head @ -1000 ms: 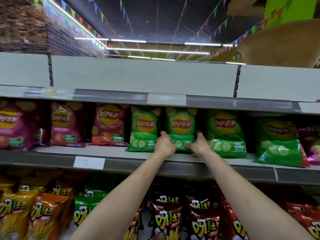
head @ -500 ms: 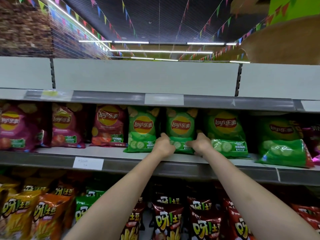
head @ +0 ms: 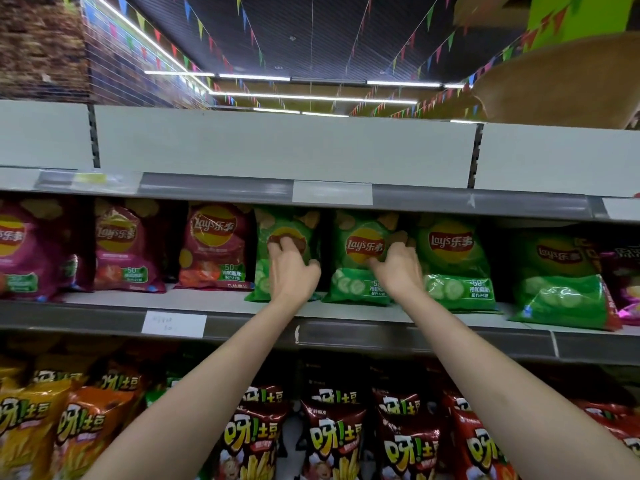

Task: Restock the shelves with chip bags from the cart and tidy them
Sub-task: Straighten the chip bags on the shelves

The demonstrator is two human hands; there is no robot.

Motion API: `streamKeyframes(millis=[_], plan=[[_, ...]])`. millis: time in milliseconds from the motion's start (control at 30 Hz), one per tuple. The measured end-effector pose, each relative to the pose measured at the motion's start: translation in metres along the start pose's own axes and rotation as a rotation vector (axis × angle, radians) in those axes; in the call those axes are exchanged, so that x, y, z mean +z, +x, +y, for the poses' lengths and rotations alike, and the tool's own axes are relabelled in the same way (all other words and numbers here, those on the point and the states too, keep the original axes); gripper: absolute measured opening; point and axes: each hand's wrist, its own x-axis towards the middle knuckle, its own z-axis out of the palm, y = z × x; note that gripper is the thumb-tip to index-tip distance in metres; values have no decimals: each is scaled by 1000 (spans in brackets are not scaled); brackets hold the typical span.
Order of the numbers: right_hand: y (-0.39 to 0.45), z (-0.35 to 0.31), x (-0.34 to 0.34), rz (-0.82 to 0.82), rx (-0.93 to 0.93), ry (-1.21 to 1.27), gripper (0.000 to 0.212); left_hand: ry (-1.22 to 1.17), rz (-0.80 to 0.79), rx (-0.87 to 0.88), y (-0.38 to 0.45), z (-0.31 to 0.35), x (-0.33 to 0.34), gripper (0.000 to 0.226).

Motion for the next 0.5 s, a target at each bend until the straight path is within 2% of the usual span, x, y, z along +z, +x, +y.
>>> streamKeyframes(millis=[133, 233, 367, 500], plan=[[-13, -28, 14, -85, -166, 45, 37, -39, 136, -56, 8, -15, -14, 56], [-22, -46, 35, -204, -243, 87, 48, -45, 148, -78, 18, -32, -22, 38], [-30, -64, 59, -377, -168, 58, 59, 19, 3, -84, 28, -52, -31, 32], [-26, -71, 73, -383, -36, 102, 57, -28, -118, -57, 35, -56, -31, 43]])
